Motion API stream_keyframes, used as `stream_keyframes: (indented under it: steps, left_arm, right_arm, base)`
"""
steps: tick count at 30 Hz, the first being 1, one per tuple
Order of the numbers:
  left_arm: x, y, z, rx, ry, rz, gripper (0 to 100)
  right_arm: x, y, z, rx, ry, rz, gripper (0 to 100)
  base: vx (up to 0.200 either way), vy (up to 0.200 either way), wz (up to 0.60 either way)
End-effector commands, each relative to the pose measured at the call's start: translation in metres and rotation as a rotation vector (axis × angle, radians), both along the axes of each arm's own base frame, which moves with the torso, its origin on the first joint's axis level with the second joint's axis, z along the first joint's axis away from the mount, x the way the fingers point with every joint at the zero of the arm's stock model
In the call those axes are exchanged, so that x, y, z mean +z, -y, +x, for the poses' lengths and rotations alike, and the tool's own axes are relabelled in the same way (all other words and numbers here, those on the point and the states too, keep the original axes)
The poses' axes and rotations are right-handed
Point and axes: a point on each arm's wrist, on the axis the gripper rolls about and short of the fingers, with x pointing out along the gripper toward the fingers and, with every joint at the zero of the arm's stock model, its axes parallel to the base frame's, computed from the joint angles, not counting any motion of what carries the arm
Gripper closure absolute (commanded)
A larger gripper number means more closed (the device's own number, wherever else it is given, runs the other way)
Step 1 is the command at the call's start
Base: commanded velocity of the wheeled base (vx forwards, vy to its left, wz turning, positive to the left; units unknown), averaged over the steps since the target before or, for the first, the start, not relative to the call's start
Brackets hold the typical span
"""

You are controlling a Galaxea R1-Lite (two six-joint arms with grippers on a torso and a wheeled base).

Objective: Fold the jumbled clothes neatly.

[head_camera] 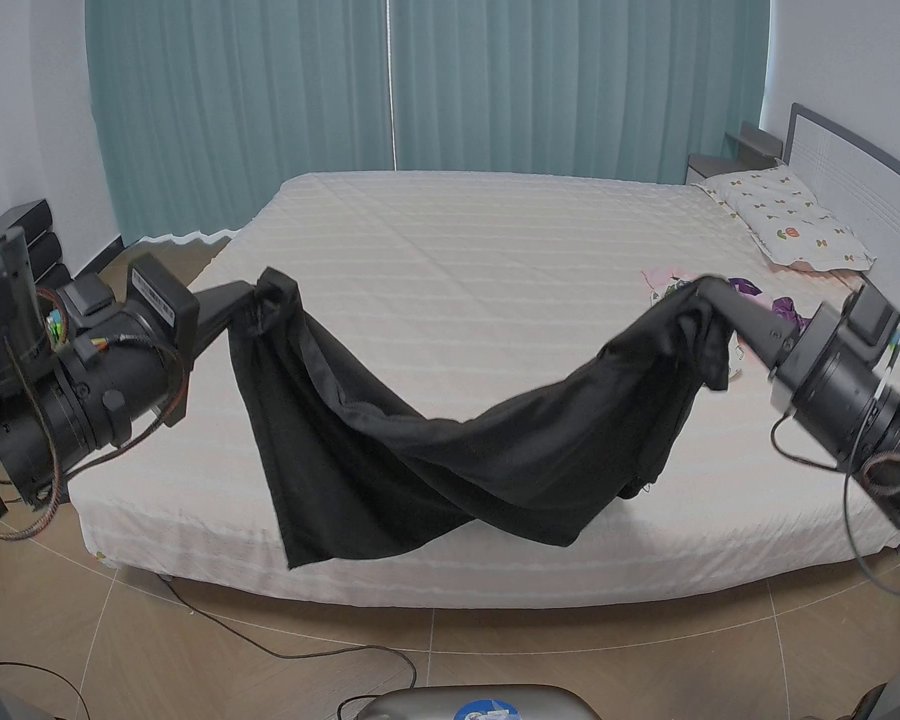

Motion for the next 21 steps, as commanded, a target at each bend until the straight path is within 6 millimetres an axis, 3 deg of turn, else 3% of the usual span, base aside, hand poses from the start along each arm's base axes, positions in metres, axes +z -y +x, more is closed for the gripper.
stream_keyframes:
  steps: [1,3,4,5,6,10,11,13,14,15,21]
  left_arm:
    - [0.040,-0.002,0.022,0.049,0.090,-0.045,100]
    - [0.040,-0.002,0.022,0.049,0.090,-0.045,100]
    - [0.031,0.002,0.045,0.072,0.053,-0.027,100]
    - [0.029,0.002,0.047,0.074,0.047,-0.024,100]
    - [0.021,0.003,0.057,0.085,0.020,-0.013,100]
    - [0.006,0.004,0.081,0.105,-0.030,0.002,100]
    - [0.005,0.004,0.082,0.106,-0.034,0.004,100]
    - [-0.007,0.005,0.100,0.119,-0.066,0.016,100]
    - [-0.007,0.005,0.100,0.119,-0.066,0.016,100]
    - [-0.014,0.008,0.110,0.120,-0.084,0.024,100]
    - [-0.024,0.012,0.139,0.136,-0.101,0.032,100]
  right_arm:
    - [0.109,0.022,0.018,-0.093,0.158,0.132,100]
    - [0.109,0.022,0.018,-0.093,0.158,0.132,100]
    - [0.118,0.025,0.063,-0.154,0.146,0.120,100]
    - [0.118,0.025,0.068,-0.160,0.145,0.119,100]
    - [0.114,0.025,0.093,-0.192,0.131,0.108,100]
    - [0.092,0.022,0.144,-0.238,0.060,0.071,100]
    - [0.091,0.022,0.145,-0.240,0.057,0.069,100]
    - [0.068,0.016,0.169,-0.244,0.007,0.048,100]
    - [0.068,0.016,0.169,-0.244,0.007,0.048,100]
    - [0.055,0.012,0.180,-0.244,-0.024,0.035,100]
    - [0.022,0.006,0.205,-0.243,-0.062,0.015,100]
  base:
    - [0.000,0.000,0.00]
    - [0.000,0.000,0.00]
    - [0.000,0.000,0.00]
    - [0.000,0.000,0.00]
    - [0.000,0.000,0.00]
    - [0.000,0.000,0.00]
    - [0.000,0.000,0.00]
    - [0.000,0.000,0.00]
    - [0.000,0.000,0.00]
    - [0.000,0.000,0.00]
    - [0.200,0.000,0.00]
